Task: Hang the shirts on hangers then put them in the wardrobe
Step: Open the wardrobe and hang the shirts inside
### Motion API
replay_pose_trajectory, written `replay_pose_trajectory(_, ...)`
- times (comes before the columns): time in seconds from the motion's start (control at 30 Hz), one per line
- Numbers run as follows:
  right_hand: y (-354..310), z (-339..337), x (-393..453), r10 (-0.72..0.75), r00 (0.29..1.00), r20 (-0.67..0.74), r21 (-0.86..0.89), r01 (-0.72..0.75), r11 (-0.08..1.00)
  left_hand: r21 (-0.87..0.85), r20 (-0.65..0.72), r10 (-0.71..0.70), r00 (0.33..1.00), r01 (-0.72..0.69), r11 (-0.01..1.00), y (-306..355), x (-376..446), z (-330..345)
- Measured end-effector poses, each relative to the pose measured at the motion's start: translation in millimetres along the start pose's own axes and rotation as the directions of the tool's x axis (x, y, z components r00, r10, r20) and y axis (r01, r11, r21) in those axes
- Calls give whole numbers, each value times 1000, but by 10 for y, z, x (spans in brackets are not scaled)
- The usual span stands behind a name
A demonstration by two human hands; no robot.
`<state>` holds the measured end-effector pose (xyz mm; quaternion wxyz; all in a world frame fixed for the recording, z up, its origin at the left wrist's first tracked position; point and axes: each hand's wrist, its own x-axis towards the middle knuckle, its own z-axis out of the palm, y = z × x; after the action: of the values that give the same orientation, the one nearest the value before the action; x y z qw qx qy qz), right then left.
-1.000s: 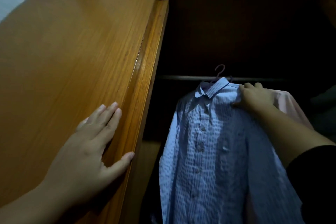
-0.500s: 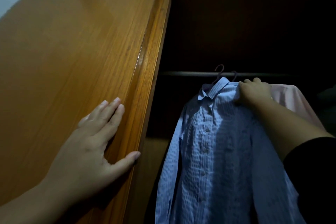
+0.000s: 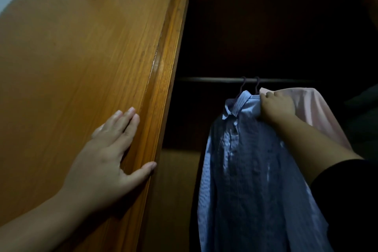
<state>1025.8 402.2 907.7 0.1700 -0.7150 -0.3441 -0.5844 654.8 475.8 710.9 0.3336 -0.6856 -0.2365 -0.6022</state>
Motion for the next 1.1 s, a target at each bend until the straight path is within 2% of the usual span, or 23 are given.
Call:
replay_pose_trajectory(0.07,-3,41,-47,-4,1000,4,51,4,999,53,3,17,1000,-17,998,-17,-12,26)
replay_pose_trajectory(0.23,-86,-13,-387,-37,999,-13,105,38,994,24,91,-21,996,19,1000,47,10,-45)
replay_pose_trajectory(0.53,-502,-382,-1477,-73,988,134,289,32,957,24,348,-83,934,80,996,204,-40,-366)
replay_pose_trajectory(0.8,-989,-958,-2269,-224,953,205,490,98,866,99,595,-131,793,90,991,234,-466,-889)
replay_pose_trajectory(1.0,-1508,-1343,-2852,-385,895,226,645,159,747,230,665,-278,693,164,959,242,-851,-1252)
replay_pose_trajectory(1.1,-1738,-1460,-3086,-447,867,219,710,173,683,323,705,-353,615,165,932,204,-1035,-1400)
